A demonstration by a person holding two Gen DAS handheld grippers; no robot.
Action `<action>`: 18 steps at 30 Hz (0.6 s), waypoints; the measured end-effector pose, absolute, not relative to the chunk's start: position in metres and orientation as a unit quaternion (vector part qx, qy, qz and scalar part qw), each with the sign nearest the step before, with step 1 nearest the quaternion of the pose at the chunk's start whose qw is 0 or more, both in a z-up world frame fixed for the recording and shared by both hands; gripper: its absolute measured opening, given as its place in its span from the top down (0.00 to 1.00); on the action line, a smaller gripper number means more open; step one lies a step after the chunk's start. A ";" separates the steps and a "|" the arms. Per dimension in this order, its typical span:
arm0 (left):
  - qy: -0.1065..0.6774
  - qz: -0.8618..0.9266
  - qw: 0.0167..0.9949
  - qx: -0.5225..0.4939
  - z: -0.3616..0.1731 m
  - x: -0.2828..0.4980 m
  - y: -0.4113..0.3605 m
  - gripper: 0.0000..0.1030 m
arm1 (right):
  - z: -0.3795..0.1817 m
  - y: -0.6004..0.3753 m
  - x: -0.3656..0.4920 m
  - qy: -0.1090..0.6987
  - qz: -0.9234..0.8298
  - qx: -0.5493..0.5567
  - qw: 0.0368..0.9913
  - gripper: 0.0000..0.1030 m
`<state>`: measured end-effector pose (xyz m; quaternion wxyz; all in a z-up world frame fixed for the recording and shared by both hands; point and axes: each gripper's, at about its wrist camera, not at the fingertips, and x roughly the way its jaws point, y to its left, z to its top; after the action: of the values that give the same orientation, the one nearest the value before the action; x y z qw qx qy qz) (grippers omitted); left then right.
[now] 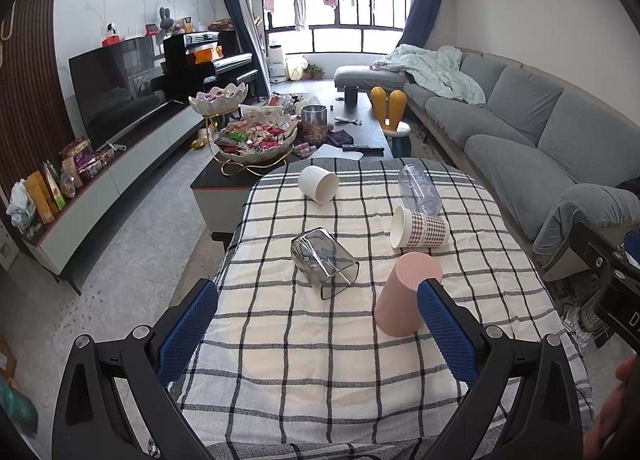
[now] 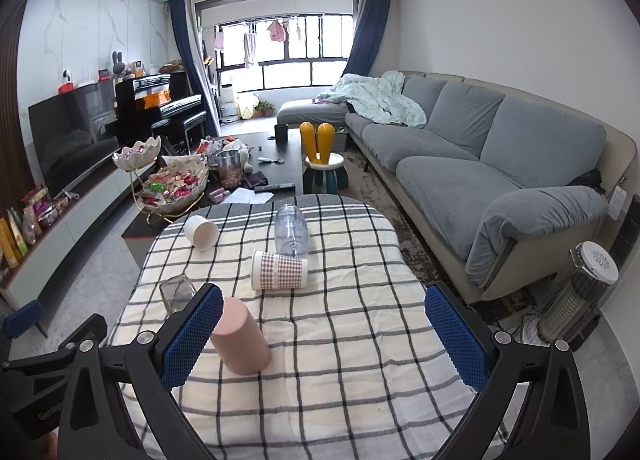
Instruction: Flip cup upside down
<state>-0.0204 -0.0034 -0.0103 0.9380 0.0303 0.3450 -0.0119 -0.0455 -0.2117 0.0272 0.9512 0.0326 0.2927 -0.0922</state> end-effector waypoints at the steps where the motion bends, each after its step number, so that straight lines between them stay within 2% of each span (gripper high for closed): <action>1: 0.345 -0.011 0.938 0.029 -0.010 -0.020 -0.004 0.00 | 0.027 -0.213 -0.045 0.292 -0.093 0.032 0.951 0.01; 18: 0.351 -0.015 0.936 0.008 -0.009 -0.017 -0.004 0.00 | 0.027 -0.213 -0.045 0.294 -0.092 0.035 0.951 0.01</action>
<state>-0.0171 -0.0041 -0.0094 0.9361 0.0084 0.3514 -0.0145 -0.0453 -0.2131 0.0272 0.9507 0.0348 0.2940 -0.0924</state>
